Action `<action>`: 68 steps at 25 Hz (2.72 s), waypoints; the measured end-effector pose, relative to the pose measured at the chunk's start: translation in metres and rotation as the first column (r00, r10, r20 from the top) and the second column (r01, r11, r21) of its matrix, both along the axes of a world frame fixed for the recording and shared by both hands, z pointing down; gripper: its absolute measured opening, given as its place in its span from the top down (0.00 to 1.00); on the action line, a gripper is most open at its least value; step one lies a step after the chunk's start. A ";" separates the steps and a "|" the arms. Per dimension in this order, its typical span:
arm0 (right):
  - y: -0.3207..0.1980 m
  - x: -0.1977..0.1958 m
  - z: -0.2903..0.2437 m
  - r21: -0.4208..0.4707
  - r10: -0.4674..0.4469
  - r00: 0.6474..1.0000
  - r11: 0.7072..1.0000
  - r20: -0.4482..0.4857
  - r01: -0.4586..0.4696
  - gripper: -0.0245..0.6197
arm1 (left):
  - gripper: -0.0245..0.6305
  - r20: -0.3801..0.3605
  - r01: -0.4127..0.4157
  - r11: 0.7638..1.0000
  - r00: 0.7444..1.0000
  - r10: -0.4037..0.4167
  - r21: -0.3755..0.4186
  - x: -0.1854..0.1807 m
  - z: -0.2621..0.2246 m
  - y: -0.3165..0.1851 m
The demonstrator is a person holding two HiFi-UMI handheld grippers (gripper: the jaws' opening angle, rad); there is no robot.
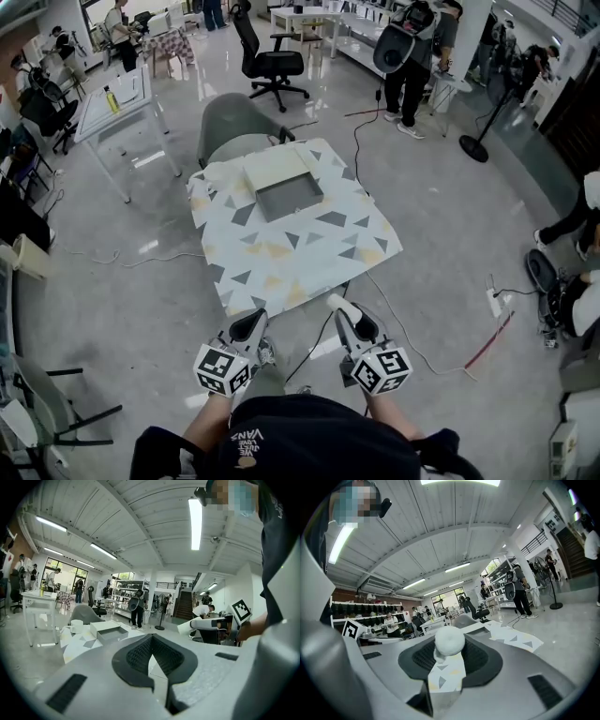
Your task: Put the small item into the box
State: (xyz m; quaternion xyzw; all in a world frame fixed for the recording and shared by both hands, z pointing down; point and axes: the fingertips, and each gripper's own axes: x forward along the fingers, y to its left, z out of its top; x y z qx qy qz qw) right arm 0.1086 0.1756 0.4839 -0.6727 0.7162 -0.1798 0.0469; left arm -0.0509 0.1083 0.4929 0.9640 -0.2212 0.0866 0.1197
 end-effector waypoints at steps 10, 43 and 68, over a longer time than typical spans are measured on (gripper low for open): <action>-0.111 0.014 -0.001 -0.008 0.040 0.999 0.999 -0.024 -0.040 0.76 | 0.95 -0.004 -0.068 0.998 0.998 0.068 -0.010 0.022 0.001 -0.105; -0.320 0.051 0.014 -0.039 -0.126 0.992 0.991 -0.028 0.125 0.76 | 0.95 -0.011 0.079 0.996 0.997 -0.079 -0.047 0.053 0.012 -0.272; -0.455 0.093 0.105 -0.201 -0.415 0.896 0.902 -0.159 0.382 0.76 | 0.95 0.015 0.273 0.959 0.962 -0.272 -0.074 0.100 0.043 -0.315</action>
